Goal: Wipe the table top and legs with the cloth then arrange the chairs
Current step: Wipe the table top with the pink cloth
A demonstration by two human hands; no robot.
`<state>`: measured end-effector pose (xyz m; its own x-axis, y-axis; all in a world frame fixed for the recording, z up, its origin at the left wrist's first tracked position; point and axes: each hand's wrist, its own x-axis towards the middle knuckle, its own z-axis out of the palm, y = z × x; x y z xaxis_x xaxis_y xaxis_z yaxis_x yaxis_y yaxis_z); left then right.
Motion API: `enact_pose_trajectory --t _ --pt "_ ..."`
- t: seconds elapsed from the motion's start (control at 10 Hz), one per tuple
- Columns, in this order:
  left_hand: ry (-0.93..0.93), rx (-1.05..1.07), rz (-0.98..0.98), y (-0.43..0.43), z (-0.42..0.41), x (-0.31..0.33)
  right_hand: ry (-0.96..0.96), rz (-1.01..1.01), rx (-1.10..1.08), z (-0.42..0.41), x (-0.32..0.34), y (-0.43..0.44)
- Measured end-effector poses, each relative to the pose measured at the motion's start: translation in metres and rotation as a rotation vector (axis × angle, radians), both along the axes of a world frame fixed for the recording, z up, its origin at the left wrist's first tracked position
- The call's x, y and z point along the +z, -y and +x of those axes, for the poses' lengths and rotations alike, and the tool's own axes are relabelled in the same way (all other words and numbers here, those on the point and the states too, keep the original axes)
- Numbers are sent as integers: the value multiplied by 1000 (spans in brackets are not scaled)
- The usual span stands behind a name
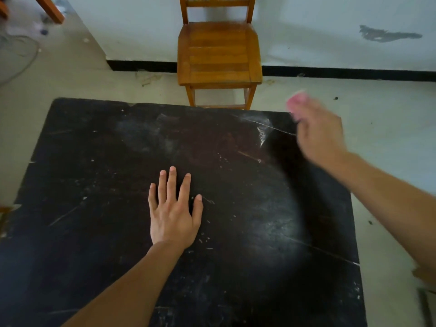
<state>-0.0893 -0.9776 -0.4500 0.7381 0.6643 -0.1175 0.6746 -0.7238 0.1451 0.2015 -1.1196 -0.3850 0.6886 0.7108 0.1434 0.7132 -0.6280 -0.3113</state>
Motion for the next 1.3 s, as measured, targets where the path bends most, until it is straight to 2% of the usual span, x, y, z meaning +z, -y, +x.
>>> enact_pose_trajectory --t 0.1,0.2,0.3,0.4,0.5,0.6,0.7,0.8,0.9,1.0,1.1,1.2,1.3 --pt "-11 0 5 0 -1 -1 -36 -107 624 -79 -23 18" --pt "-3 -5 12 0 0 0 16 -249 728 -59 -37 21" --pt "2 -1 14 1 0 -1 -9 -239 -33 26 -16 -8" --pt "1 -11 22 0 -1 -2 -9 -169 -58 25 -4 -14" --pt "-25 -2 30 -1 -1 -3 -49 -232 582 -51 -21 -2" --pt "-20 -10 24 -1 -1 -2 24 -339 675 -39 -40 -6" --pt "-12 -7 25 -1 -1 -2 -51 -233 -94 31 -20 -37" --pt "-11 -17 31 -1 -2 -2 -3 -153 -10 18 -9 -53" --pt "-8 -11 24 -1 -2 -2 -88 -249 581 -50 -22 -52" --pt "1 -16 17 -1 -2 -1 -51 -269 561 -33 -33 -58" --pt "-8 -16 30 -1 -2 -3 -22 -227 -93 32 -14 -71" --pt "-16 -27 28 -2 -3 -5 11 -128 26 17 -4 -62" --pt "-16 -15 27 -2 -2 -5 -56 -180 671 -68 -25 -27"
